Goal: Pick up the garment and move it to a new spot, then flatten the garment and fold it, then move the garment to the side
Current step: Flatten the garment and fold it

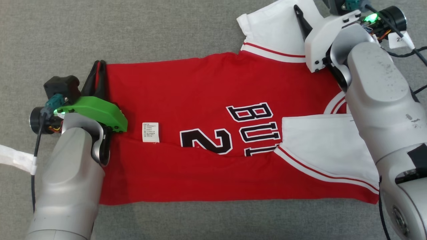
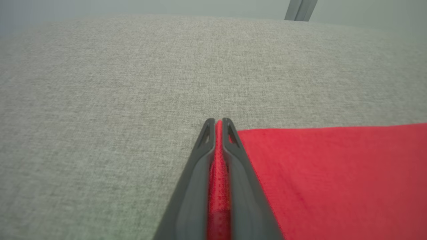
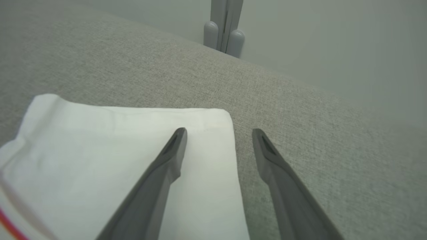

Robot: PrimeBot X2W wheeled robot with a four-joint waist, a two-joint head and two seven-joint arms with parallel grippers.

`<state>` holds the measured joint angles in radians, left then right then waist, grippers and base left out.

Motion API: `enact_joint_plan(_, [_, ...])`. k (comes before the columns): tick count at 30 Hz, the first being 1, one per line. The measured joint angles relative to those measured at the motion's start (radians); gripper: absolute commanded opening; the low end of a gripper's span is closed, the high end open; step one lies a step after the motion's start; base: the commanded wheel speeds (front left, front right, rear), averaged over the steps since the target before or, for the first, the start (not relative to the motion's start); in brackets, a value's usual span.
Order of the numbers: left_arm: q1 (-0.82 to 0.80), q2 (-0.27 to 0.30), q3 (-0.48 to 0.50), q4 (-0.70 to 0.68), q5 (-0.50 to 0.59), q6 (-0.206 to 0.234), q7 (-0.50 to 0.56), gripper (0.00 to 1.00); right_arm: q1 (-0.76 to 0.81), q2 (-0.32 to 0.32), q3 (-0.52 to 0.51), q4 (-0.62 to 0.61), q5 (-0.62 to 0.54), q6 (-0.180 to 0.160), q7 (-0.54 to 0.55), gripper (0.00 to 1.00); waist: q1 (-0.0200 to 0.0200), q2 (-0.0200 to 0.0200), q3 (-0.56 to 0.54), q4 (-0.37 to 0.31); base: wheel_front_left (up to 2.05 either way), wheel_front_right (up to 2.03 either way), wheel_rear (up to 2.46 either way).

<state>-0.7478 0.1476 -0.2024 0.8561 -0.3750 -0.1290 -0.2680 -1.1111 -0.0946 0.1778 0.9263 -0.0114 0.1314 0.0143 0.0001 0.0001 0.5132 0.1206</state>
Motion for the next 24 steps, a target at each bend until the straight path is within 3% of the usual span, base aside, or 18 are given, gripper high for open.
enact_joint_plan(6, [-0.006,-0.006,-0.060,-0.039,-0.026,0.000,0.001,0.00,-0.086,-0.012,-0.026,0.122,-0.017,0.000,0.056,1.00,0.0000,0.0000,0.028,0.047,0.00,0.00,0.00])
enact_joint_plan(7, [-0.007,-0.007,-0.066,-0.044,-0.032,0.000,0.001,0.00,-0.100,-0.010,-0.020,0.137,-0.017,0.000,0.060,0.00,0.0000,0.0000,0.033,0.054,0.00,0.00,0.00])
enact_joint_plan(11, [-0.010,-0.007,-0.078,-0.064,-0.054,0.000,0.001,0.00,-0.128,-0.016,-0.030,0.162,-0.017,0.000,0.015,0.00,0.0000,0.0000,0.050,0.069,0.00,0.00,0.00])
enact_joint_plan(16, [-0.007,0.002,-0.042,-0.125,-0.046,-0.002,0.004,0.00,-0.130,-0.061,-0.129,0.125,-0.090,0.000,-0.178,0.00,0.0000,0.0000,0.043,0.071,0.00,0.00,0.00])
enact_joint_plan(19, [0.002,0.002,-0.001,-0.194,-0.026,-0.002,0.004,0.00,-0.136,-0.038,-0.211,0.081,-0.126,0.000,-0.253,0.00,0.0000,0.0000,0.029,0.065,0.00,0.00,0.00])
enact_joint_plan(24, [0.038,-0.007,0.047,-0.285,0.019,-0.002,0.004,0.00,-0.108,-0.002,-0.283,-0.006,-0.147,0.000,-0.275,0.00,0.0000,0.0000,0.003,0.050,0.00,0.00,0.00])
